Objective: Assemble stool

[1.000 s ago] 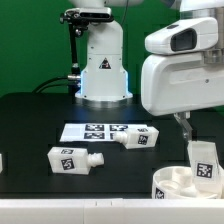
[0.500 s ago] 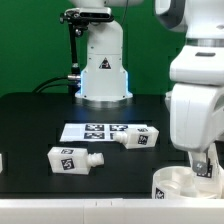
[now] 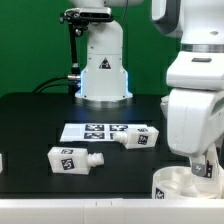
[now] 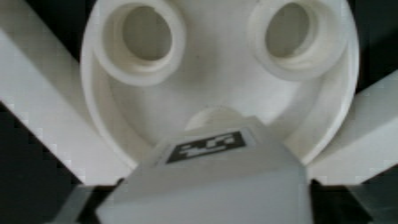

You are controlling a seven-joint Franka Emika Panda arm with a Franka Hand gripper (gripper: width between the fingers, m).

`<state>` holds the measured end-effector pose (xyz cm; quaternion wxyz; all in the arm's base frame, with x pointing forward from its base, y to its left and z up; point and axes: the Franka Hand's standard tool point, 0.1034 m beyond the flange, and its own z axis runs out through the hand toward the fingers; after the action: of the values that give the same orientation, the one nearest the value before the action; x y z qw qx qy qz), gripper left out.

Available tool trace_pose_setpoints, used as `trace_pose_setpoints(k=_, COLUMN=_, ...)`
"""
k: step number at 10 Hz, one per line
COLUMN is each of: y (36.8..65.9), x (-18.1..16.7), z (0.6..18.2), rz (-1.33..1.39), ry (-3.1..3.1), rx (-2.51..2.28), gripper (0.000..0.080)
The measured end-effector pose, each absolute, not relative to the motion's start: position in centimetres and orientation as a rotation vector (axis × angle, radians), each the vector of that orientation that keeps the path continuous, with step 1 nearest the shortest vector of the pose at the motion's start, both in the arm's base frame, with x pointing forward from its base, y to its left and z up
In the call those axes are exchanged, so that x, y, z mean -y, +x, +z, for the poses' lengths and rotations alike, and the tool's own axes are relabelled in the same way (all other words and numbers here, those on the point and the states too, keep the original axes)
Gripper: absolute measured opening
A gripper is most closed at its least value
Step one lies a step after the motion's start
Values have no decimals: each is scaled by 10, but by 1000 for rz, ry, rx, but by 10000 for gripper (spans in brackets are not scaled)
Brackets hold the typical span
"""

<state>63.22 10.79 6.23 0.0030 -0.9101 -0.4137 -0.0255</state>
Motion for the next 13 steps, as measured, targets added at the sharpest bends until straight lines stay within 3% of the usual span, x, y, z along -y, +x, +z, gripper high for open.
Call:
trace_pose_setpoints(k=1, y=633, x=-107, z=63, rz=-84, ry=-2904, rx=1157, gripper=385)
trace_pose_setpoints(k=2, y=634, x=-104, z=64, rz=-91, ry=-2969, rx=952, gripper=334)
trace_pose_setpoints(k=6, y=633, x=-109, z=61, rz=-74, ry=-3077, rx=-54, gripper=334)
trace_pose_setpoints(k=9, y=633, x=-109, z=61, rz=-67, ry=-3057, rx=-272, gripper=334)
trace_pose_setpoints(k=13, y=632, x=-117, z=60, rz=-72, ry=-2741, rx=-1307, gripper=334)
